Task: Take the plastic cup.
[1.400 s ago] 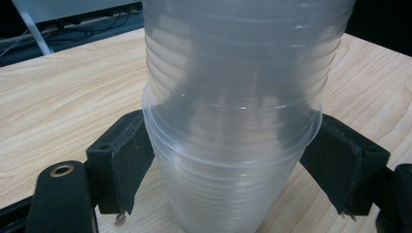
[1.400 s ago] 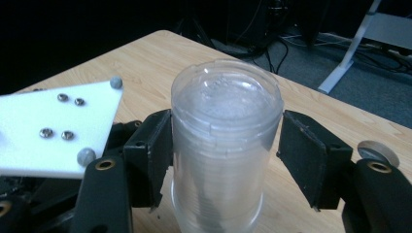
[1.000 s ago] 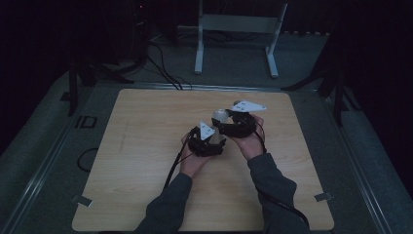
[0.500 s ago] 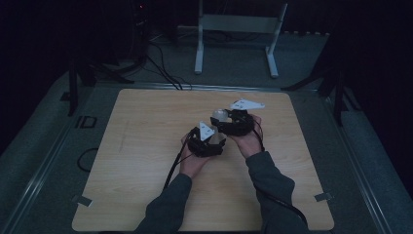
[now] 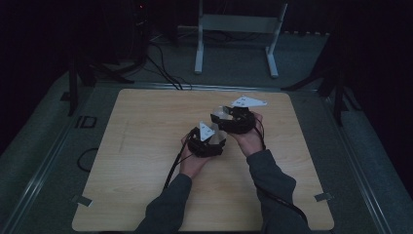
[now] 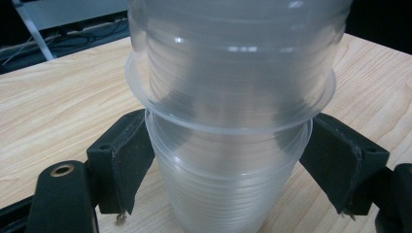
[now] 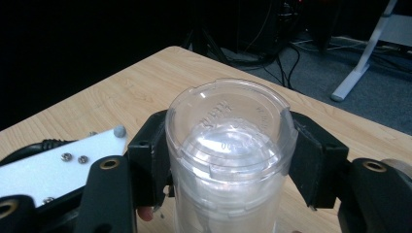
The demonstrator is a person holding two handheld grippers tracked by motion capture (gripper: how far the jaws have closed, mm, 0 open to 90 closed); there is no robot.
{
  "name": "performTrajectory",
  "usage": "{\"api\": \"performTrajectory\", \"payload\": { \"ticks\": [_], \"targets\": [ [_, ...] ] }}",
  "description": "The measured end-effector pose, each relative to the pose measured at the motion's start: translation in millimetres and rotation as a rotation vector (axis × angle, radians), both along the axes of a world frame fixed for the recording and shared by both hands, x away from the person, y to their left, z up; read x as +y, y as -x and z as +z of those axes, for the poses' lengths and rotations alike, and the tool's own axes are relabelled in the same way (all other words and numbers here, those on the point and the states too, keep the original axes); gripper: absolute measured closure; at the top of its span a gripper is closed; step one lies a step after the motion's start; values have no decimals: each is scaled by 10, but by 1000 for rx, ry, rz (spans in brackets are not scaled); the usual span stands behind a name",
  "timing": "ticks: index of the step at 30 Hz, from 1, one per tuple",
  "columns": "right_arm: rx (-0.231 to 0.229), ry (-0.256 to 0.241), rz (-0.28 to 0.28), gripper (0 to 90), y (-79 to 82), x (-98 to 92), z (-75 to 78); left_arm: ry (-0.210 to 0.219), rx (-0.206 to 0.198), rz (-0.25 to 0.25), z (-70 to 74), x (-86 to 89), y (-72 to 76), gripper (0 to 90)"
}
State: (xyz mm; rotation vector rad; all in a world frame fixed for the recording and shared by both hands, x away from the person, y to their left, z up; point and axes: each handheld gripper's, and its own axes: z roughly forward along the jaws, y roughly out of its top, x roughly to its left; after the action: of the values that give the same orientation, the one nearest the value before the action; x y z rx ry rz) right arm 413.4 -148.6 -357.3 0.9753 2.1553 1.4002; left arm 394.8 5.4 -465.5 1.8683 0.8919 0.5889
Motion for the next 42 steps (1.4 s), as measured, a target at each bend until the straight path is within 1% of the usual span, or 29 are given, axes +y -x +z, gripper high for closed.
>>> {"api": "performTrajectory", "payload": {
  "ticks": [7, 12, 18, 24, 31, 34, 42],
  "targets": [
    [-2, -10, 1, 395, 2, -7, 60, -1, 4, 0, -4, 2, -1, 210],
    [-11, -11, 4, 395, 12, -14, 115, -6, 5, -2, -3, 6, 1, 209],
    [-21, -16, 1, 395, 23, -32, 193, -1, 6, 0, -6, 4, 0, 208],
    [-29, -23, 7, 396, 35, -47, 252, 0, 25, -7, -21, 11, -6, 175],
    [-40, -26, 11, 398, 48, -47, 300, 10, 15, -10, 12, 25, 9, 173],
    [-46, -26, 13, 398, 57, -41, 320, 20, 18, -7, 20, 40, 9, 173],
    [-62, -29, 16, 398, 81, -37, 397, 21, 13, -12, 48, 59, 31, 173]
  ]
}}
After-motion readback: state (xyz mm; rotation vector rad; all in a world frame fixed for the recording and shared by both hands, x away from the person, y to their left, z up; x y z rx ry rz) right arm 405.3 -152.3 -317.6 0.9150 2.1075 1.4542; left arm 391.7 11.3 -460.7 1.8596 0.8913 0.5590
